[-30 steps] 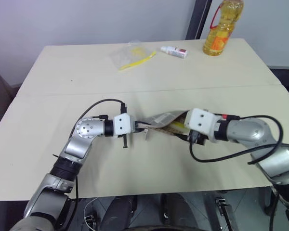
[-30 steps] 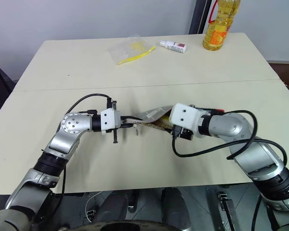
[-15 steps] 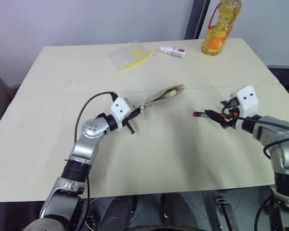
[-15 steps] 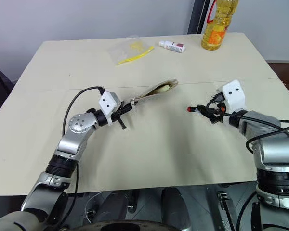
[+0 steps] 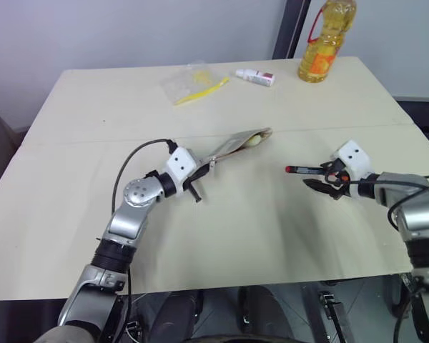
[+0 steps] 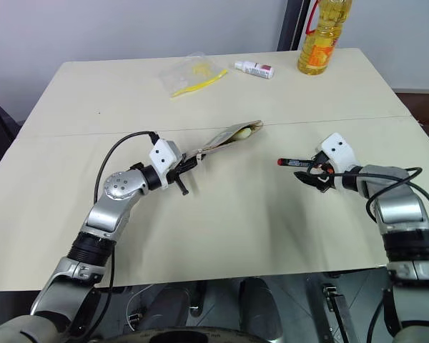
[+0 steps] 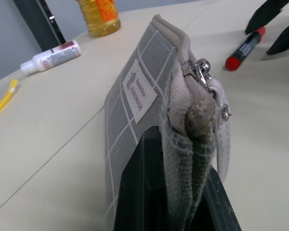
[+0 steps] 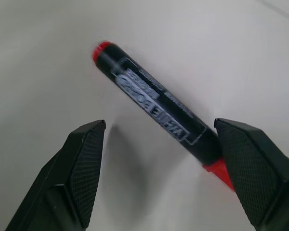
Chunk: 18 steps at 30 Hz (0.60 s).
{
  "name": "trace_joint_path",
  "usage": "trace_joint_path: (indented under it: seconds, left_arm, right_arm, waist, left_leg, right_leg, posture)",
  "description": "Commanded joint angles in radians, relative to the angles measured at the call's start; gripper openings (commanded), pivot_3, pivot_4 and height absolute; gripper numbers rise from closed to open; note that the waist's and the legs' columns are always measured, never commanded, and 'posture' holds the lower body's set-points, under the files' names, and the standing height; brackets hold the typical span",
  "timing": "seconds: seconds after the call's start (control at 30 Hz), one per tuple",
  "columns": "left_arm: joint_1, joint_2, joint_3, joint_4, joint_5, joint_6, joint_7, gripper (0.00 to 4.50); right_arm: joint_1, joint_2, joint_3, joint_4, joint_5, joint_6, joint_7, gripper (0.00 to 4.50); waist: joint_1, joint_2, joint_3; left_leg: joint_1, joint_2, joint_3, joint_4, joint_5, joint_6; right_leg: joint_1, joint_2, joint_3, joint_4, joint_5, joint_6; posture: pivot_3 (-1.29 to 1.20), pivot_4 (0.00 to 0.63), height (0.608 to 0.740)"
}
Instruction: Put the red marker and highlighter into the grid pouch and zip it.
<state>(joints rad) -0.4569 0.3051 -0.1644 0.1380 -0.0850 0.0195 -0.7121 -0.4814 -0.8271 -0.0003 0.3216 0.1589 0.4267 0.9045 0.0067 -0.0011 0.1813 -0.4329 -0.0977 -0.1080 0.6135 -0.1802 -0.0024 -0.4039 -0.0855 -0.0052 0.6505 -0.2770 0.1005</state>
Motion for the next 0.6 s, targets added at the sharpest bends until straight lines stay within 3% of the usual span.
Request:
trace_joint_path:
  seconds: [0.03,0.2,0.3,0.47,0.6]
  left_arm:
    - [0.003,-0.003,0.004,-0.053,-0.03,0.006,-0.017,0.0]
    - [0.014,0.0,0.003,-0.072,-0.037,0.017,-0.025,0.0]
    - [0.024,0.003,0.006,-0.087,-0.039,0.024,-0.027,0.0]
    - [0.039,0.01,0.015,-0.109,-0.04,0.038,-0.023,0.0]
    - [0.04,0.017,0.02,-0.112,-0.042,0.037,-0.023,0.0]
  right_arm:
    - [-0.074,-0.02,0.046,0.115,-0.037,-0.09,0.103,3.74]
    - [-0.175,-0.003,0.099,0.291,-0.084,-0.152,0.188,3.74]
    - [-0.202,0.003,0.111,0.351,-0.095,-0.162,0.23,2.87]
    - [-0.156,-0.008,0.093,0.291,-0.08,-0.156,0.258,0.42]
    - [-0.055,-0.025,0.028,0.053,-0.067,-0.151,0.176,0.29]
  waist:
    - [0.001,0.0,0.0]
    - [0.003,0.0,0.0]
    - [0.003,0.0,0.0]
    - [0.005,0.0,0.0]
    - [0.006,0.0,0.0]
  left_leg:
    - [0.0,0.0,0.0,0.0,0.0,0.0]
    - [0.0,0.0,0.0,0.0,0.0,0.0]
    - [0.0,0.0,0.0,0.0,0.0,0.0]
    - [0.001,0.0,0.0,0.0,0.0,0.0]
    - [0.001,0.0,-0.001,0.0,0.0,0.0]
  right_leg:
    - [0.0,0.0,0.0,0.0,0.0,0.0]
    - [0.0,0.0,0.0,0.0,0.0,0.0]
    - [0.0,0.0,0.0,0.0,0.0,0.0]
    - [0.001,0.0,0.0,0.0,0.0,0.0]
    - [0.001,0.0,0.0,0.0,0.0,0.0]
  posture:
    - [0.0,0.15,0.74]
    - [0.0,0.15,0.74]
    - [0.0,0.15,0.74]
    - [0.0,0.15,0.74]
    - [0.0,0.15,0.74]
